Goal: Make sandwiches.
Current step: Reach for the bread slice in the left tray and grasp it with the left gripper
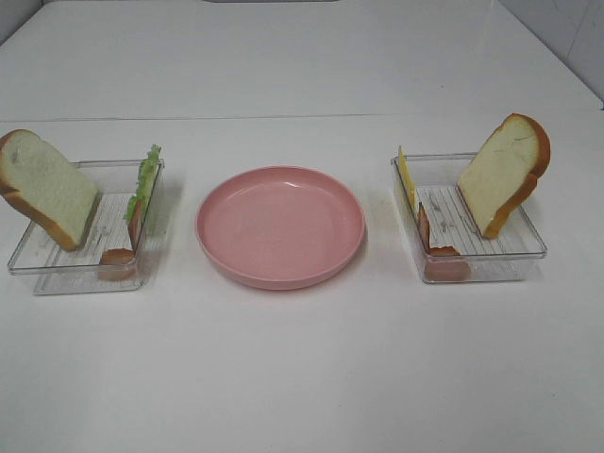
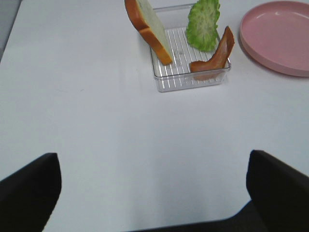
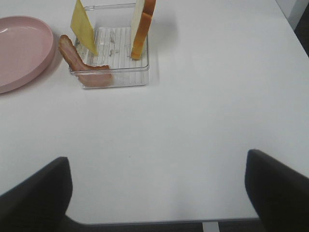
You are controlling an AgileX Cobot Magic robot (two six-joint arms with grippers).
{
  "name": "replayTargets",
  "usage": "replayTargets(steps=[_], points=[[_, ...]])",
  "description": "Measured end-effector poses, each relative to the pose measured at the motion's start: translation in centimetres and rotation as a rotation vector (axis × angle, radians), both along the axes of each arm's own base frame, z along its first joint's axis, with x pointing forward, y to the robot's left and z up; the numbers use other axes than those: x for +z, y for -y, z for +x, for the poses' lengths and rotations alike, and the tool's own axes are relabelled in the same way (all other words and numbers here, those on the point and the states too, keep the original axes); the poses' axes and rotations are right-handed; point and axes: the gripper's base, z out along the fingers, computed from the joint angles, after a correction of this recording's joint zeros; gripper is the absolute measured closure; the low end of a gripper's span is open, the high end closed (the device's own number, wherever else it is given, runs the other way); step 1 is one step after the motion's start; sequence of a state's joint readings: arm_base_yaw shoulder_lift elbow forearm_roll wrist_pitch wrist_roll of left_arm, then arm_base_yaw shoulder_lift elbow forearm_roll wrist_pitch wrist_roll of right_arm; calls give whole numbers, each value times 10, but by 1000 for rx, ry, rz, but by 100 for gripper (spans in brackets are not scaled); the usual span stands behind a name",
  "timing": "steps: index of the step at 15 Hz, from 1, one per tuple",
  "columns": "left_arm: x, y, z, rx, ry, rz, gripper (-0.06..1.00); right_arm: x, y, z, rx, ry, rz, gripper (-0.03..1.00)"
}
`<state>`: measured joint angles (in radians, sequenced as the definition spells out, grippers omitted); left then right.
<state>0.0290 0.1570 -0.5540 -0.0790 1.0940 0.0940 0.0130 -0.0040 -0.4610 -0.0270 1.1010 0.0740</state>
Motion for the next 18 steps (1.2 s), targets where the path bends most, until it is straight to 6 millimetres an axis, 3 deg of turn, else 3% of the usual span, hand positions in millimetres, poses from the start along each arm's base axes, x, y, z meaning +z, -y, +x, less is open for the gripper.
replayTargets(steps=[3,5,6,10,11,17,18], points=[[32,0,38,3,-132,-18,-2,0,0,0,0,0,0,3],[53,-2,74,29,-214,-35,-2,0,0,0,0,0,0,3],[54,-3,85,40,-245,-37,-2,0,0,0,0,0,0,3],[57,-10,166,113,-488,-32,-2,0,0,0,0,0,0,3],[52,-12,207,115,-589,-27,-2,0,0,0,0,0,0,3],[62,-14,295,88,-580,-5,-2,0,0,0,0,0,0,3],[61,-14,302,88,-579,-5,-2,0,0,0,0,0,0,3]])
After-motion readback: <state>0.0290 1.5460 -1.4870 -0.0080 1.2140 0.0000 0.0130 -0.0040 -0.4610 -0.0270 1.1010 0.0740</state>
